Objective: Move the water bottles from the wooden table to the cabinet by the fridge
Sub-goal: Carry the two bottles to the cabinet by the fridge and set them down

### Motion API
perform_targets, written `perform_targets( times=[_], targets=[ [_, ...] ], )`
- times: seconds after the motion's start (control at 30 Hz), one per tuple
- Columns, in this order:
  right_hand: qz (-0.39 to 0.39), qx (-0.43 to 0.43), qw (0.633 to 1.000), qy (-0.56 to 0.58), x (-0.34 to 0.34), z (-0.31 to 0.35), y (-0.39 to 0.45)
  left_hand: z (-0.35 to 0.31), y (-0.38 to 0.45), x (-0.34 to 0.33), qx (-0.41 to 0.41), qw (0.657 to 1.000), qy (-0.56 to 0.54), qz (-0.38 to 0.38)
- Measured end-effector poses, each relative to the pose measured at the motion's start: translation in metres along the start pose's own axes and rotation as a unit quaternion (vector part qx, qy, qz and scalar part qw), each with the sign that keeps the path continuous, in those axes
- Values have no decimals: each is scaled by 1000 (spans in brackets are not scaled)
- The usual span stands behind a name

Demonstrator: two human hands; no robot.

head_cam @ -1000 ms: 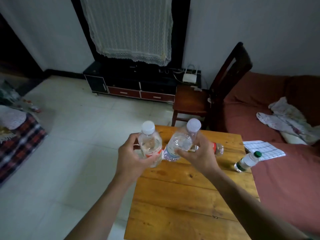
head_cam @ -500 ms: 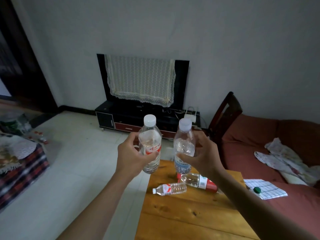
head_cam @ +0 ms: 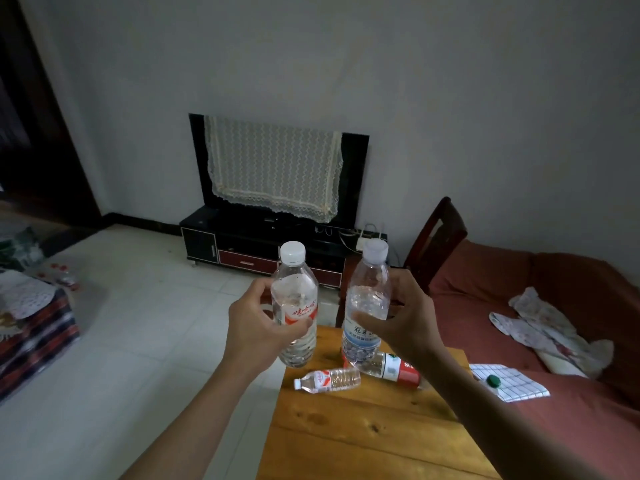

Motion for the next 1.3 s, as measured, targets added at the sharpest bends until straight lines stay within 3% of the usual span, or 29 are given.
perform_targets(
  times=[0.37, 0.57, 0.9, 1.3],
  targets=[
    [86, 24, 989, 115, 13, 13, -2, -52, -57, 31, 44, 990, 48, -122],
    [173, 42, 969, 173, -12, 46, -33, -63, -113, 76, 97, 972, 78, -201],
    [289, 92, 925, 227, -81, 146, -92, -64, -198, 199, 146, 931, 126, -311],
    [339, 172, 883, 275, -162, 303, -187, -50, -305, 369, 135, 881, 148, -429]
  ],
)
Point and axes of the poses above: each hand's wrist, its own y-axis towards the middle knuckle, its own x-axis out of the back of the hand, z = x × y, the point moved 2 cm from there along y, towards the middle knuckle, and after that the axes turned 6 degrees about -z, right-handed, at the moved point
